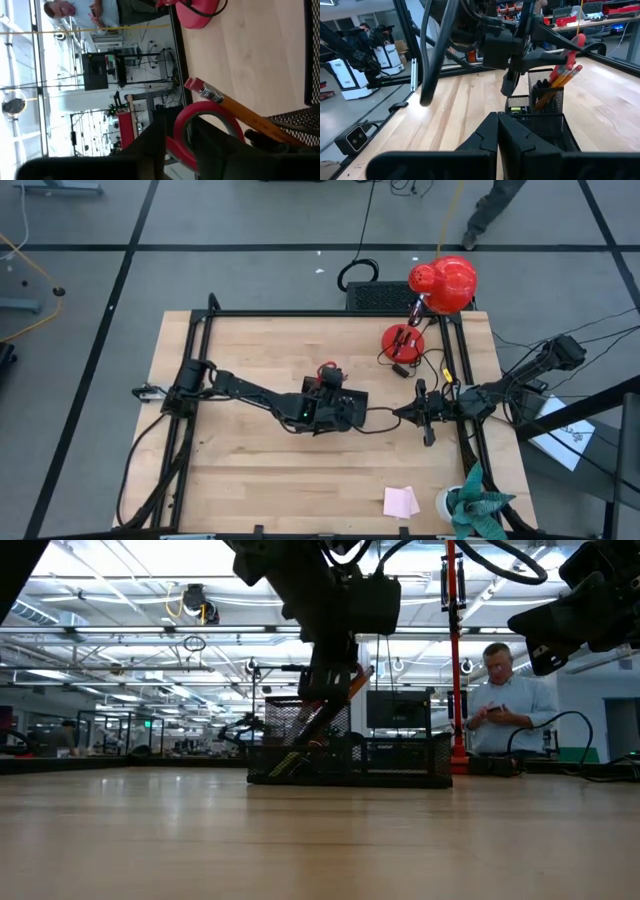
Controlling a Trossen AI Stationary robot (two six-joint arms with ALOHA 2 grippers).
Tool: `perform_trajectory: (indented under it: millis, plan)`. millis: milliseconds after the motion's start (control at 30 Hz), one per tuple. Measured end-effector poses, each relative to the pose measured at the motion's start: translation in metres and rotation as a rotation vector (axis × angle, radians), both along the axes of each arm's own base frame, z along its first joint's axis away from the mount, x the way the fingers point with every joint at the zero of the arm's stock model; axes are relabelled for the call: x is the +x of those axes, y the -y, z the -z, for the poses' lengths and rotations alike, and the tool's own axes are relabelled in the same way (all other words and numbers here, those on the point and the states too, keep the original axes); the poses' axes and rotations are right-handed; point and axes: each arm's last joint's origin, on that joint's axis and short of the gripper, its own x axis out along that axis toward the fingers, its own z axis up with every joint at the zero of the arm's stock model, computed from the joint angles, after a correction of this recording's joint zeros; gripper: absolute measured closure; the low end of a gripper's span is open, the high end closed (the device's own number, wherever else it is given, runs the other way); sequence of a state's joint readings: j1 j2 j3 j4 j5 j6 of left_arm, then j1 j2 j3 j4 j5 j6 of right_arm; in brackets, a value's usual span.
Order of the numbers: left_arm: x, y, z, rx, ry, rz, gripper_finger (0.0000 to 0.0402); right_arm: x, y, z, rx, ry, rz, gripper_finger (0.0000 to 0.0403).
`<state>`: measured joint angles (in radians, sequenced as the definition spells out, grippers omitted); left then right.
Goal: Pick and place office supplies into organizer
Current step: Put the scissors into the desk organizer
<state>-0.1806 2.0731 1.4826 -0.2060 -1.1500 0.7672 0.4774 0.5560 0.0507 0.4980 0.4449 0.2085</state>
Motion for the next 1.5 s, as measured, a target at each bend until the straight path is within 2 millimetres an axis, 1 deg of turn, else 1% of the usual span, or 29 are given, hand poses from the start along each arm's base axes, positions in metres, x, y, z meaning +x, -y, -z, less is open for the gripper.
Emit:
perform_trajectory:
  millis: [200, 267, 367, 433, 567, 633, 767, 867, 933, 1033, 1100, 1200, 1233, 1267, 1333, 1400, 1433, 1500]
  plan:
    - [-0.002, 0.007, -0.001, 0.058, -0.031, -0.006, 0.0265, 0.0, 0.0, 0.0, 0.0, 0.0, 0.0, 0.0399]
    - [-0.001, 0.007, -0.004, 0.109, -0.039, -0.034, 0.0257, 0.0, 0.0, 0.0, 0.0, -0.001, 0.0, 0.0399]
    - [0.0, 0.009, -0.009, 0.195, -0.058, -0.079, 0.0255, 0.0, 0.0, 0.0, -0.001, -0.001, 0.0, 0.0399]
    - [-0.002, 0.01, -0.018, 0.194, -0.046, -0.072, 0.0255, 0.0, 0.0, 0.0, -0.005, -0.001, -0.001, 0.0399]
    - [-0.008, 0.014, -0.042, 0.143, 0.053, -0.047, 0.0255, 0.0, 0.0, 0.0, -0.011, 0.0, 0.0, 0.0399]
    - [-0.01, 0.014, -0.048, 0.122, 0.089, -0.045, 0.0255, 0.0, 0.0, 0.0, -0.011, 0.0, 0.0, 0.0399]
    - [-0.01, 0.014, -0.047, 0.072, 0.106, -0.008, 0.0254, 0.0, 0.0, 0.0, -0.011, 0.0, 0.0, 0.0399]
    - [-0.009, 0.016, -0.04, 0.027, 0.105, 0.02, 0.0254, 0.0, 0.0, 0.0, -0.009, 0.0, 0.0, 0.0399]
    - [-0.01, 0.015, -0.036, -0.001, 0.107, 0.017, 0.0254, 0.0, 0.0, 0.0, -0.003, -0.001, 0.0, 0.0399]
    - [-0.011, 0.012, -0.034, -0.028, 0.156, -0.016, 0.0254, 0.0, 0.0, 0.0, 0.005, -0.001, 0.0, 0.0399]
    - [-0.012, 0.011, -0.035, 0.002, 0.173, -0.055, 0.0255, 0.0, 0.0, 0.0, 0.005, -0.002, 0.0, 0.0399]
    - [-0.014, 0.016, -0.042, 0.129, 0.189, -0.148, 0.0266, 0.0, 0.0, 0.001, 0.004, -0.007, 0.0, 0.0399]
    - [-0.018, 0.02, -0.048, 0.151, 0.21, -0.172, 0.0274, 0.0, 0.0, 0.001, 0.006, -0.008, 0.0, 0.0399]
    - [-0.024, 0.024, -0.057, 0.137, 0.247, -0.169, 0.0284, 0.0, 0.0, 0.001, 0.009, -0.01, 0.001, 0.0399]
    - [-0.043, 0.036, -0.079, 0.069, 0.356, -0.148, 0.0306, 0.0, 0.0, 0.002, 0.006, -0.019, 0.0, 0.0399]
    - [-0.072, 0.043, -0.101, -0.07, 0.454, -0.113, 0.0331, 0.0, 0.0, 0.002, 0.005, -0.022, 0.0, 0.0399]
    - [-0.087, 0.043, -0.109, -0.169, 0.504, -0.112, 0.0343, 0.0, 0.0, 0.002, 0.005, -0.022, 0.0, 0.0399]
    - [-0.114, 0.036, -0.112, -0.315, 0.579, -0.146, 0.0368, 0.0, 0.0, 0.002, 0.005, -0.021, 0.0, 0.0399]
